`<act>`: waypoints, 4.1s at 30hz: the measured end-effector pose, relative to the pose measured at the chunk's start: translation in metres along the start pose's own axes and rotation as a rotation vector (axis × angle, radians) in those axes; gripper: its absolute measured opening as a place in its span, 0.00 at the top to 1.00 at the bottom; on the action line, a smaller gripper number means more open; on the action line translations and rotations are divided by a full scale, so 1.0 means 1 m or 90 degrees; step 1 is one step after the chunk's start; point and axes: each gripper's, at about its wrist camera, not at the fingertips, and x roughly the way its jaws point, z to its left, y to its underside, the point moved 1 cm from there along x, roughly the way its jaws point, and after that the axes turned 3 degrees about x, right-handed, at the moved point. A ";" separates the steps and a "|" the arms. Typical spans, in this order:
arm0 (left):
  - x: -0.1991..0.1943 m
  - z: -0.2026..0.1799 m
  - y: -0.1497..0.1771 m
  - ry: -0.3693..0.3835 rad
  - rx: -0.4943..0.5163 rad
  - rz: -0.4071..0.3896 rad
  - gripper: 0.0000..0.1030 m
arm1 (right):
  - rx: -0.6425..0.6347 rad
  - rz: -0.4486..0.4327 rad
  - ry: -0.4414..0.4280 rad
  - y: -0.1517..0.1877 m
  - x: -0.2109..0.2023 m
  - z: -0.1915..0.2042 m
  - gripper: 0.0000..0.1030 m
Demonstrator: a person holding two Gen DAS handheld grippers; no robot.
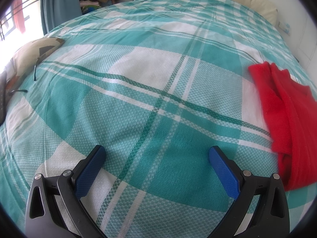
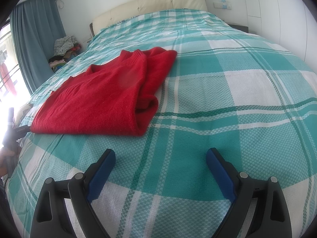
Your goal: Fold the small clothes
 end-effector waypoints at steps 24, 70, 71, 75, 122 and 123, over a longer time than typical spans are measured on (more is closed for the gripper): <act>-0.117 -0.078 0.135 0.209 0.044 -0.123 0.01 | 0.241 0.157 -0.106 -0.130 0.099 0.028 0.89; -0.119 -0.079 0.141 0.223 0.037 -0.142 0.00 | -0.226 0.232 -0.307 -0.089 0.080 0.314 0.72; -0.118 -0.079 0.141 0.221 0.039 -0.140 0.00 | -0.220 0.224 -0.295 -0.095 0.072 0.301 0.72; -0.118 -0.080 0.141 0.219 0.040 -0.139 0.00 | -0.213 0.225 -0.255 -0.088 0.055 0.254 0.72; 0.000 -0.121 -0.048 0.264 0.068 0.080 0.79 | -0.032 0.132 -0.114 -0.122 0.162 0.226 0.72; -0.005 -0.124 -0.048 0.249 0.078 0.068 0.81 | -0.074 0.107 -0.087 -0.120 0.155 0.237 0.77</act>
